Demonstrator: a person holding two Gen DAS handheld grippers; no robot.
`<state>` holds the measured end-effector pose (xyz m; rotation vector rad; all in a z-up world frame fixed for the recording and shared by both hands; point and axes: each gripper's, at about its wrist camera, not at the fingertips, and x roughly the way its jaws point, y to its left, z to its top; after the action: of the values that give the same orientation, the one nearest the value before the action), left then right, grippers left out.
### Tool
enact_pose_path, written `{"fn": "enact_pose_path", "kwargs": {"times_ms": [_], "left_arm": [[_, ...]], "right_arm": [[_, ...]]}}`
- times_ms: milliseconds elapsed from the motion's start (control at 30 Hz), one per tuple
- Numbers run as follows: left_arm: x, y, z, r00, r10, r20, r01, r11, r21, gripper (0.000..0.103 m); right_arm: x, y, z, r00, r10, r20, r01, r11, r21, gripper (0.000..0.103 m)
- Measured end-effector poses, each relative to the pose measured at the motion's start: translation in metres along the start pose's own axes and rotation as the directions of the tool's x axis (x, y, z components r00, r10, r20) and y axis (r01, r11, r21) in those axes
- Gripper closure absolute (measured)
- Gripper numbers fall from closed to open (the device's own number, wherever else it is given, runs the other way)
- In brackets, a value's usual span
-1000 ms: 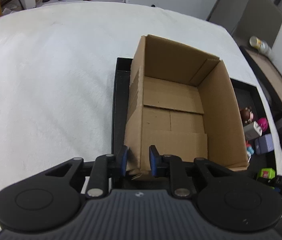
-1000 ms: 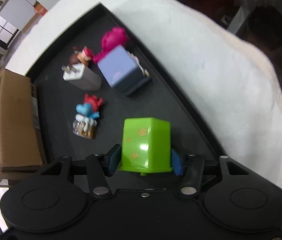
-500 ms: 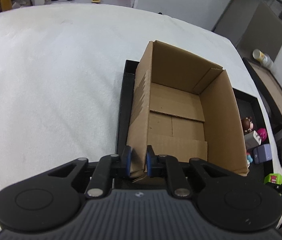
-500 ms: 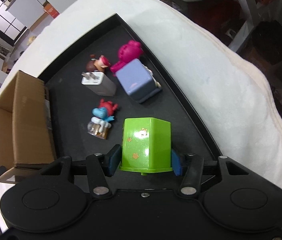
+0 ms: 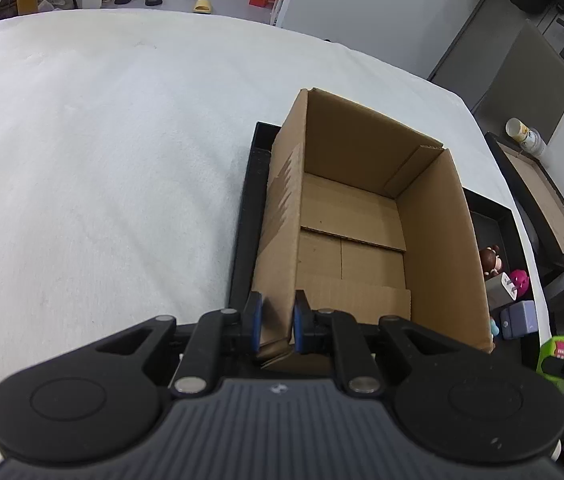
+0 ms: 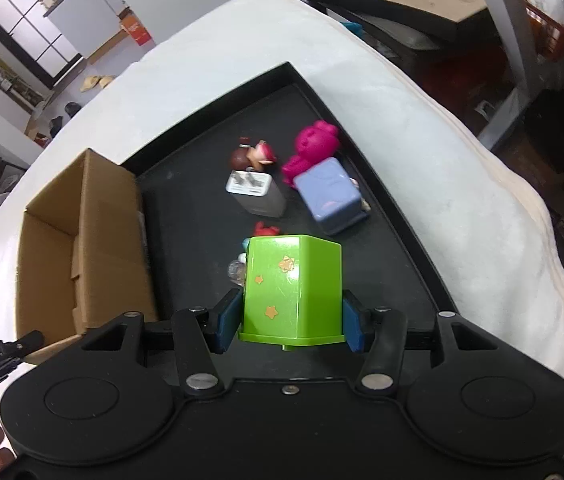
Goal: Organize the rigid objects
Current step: 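Lift the green cup with the right tool and carry it over the box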
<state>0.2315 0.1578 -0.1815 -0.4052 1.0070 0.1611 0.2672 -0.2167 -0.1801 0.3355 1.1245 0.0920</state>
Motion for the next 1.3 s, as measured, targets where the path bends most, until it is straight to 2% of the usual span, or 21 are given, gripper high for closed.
{"fn": "enact_pose_path", "kwargs": {"times_ms": [667, 1033, 1300], "left_arm": [[0.002, -0.001, -0.002, 0.998, -0.034, -0.051, 0.033, 0.999, -0.012, 0.088], [0.006, 0.000, 0.001, 0.996, -0.053, -0.075, 0.052, 0.999, -0.013, 0.087], [0.007, 0.003, 0.001, 0.993, -0.077, -0.088, 0.076, 0.997, -0.008, 0.087]], "right_arm": [[-0.008, 0.057, 0.015, 0.998, 0.057, 0.031, -0.053, 0.992, -0.115, 0.052], [-0.014, 0.101, 0.028, 0.992, 0.113, 0.059, -0.097, 0.969, -0.226, 0.052], [-0.003, 0.139, 0.028, 0.987, 0.160, 0.026, -0.145, 0.944, -0.298, 0.052]]}}
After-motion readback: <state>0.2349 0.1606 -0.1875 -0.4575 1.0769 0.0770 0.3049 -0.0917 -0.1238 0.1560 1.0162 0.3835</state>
